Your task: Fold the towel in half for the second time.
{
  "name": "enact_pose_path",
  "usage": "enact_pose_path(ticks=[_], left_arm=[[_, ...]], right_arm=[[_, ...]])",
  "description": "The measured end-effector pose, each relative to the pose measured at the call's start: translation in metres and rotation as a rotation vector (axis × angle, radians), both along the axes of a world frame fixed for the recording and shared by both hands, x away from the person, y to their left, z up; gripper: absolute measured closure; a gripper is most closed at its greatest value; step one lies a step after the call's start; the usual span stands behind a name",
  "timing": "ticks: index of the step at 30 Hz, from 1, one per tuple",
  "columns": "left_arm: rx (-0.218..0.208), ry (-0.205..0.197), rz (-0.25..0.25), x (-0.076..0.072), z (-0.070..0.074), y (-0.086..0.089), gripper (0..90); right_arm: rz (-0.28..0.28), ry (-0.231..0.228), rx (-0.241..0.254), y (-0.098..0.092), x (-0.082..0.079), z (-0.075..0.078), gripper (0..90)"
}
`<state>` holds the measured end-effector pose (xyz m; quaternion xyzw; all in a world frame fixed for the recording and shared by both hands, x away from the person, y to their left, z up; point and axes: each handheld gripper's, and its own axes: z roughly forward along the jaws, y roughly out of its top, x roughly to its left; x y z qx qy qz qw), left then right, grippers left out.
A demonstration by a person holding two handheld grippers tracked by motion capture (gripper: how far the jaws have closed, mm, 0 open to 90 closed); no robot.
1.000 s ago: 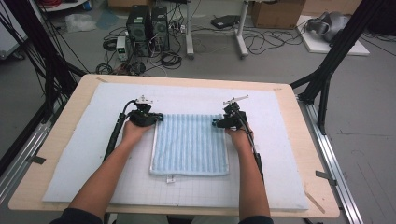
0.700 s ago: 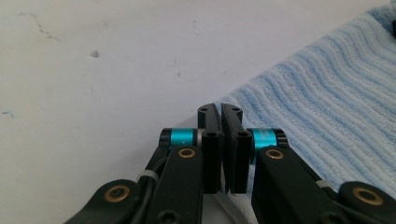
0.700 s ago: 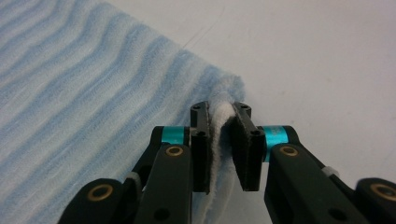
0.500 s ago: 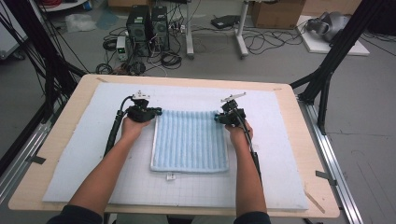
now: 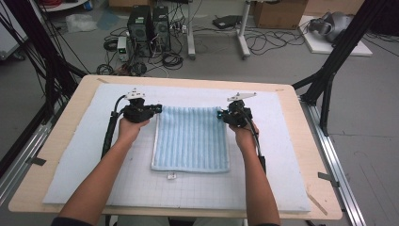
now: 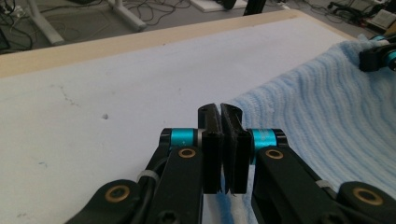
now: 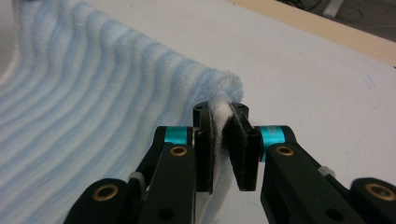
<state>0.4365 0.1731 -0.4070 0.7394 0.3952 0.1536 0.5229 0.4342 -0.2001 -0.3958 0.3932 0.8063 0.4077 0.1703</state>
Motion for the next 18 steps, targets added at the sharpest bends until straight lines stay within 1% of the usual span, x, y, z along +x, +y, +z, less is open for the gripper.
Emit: enact_pose_path(ticks=[1, 2, 3, 5, 7, 8, 10, 13, 17, 18], left_arm=[[-0.006, 0.001, -0.009, -0.003, 0.001, 0.001, 86.6], [-0.006, 0.011, -0.019, -0.006, 0.002, 0.001, 86.6], [-0.002, 0.016, -0.034, -0.009, 0.004, 0.001, 86.6], [-0.018, -0.023, -0.035, -0.017, 0.006, 0.001, 86.6], [-0.015, -0.027, -0.052, -0.023, 0.009, 0.000, 86.5], [-0.011, -0.035, -0.058, -0.025, 0.010, 0.000, 86.5], [-0.024, -0.046, -0.067, -0.032, 0.011, 0.001, 86.6], [-0.042, -0.060, -0.077, -0.040, 0.013, 0.004, 86.6], [-0.057, -0.073, -0.090, -0.050, 0.014, 0.008, 86.5], [-0.061, -0.071, -0.094, -0.052, 0.014, 0.009, 86.6]], right_arm=[[0.006, -0.010, 0.008, 0.000, -0.003, 0.001, 81.1], [0.017, -0.020, 0.016, -0.001, -0.007, 0.002, 81.1], [0.023, -0.017, 0.023, -0.001, -0.010, 0.003, 81.0], [0.033, -0.023, 0.021, -0.002, -0.016, 0.003, 80.9], [0.037, -0.028, 0.026, -0.004, -0.022, 0.003, 80.7], [0.038, -0.029, 0.031, -0.004, -0.025, 0.004, 80.6], [0.048, -0.044, 0.034, -0.006, -0.031, 0.005, 80.6], [0.056, -0.053, 0.054, -0.009, -0.042, 0.008, 80.6], [0.065, -0.070, 0.067, -0.013, -0.054, 0.009, 80.6], [0.068, -0.074, 0.073, -0.014, -0.056, 0.009, 80.7]])
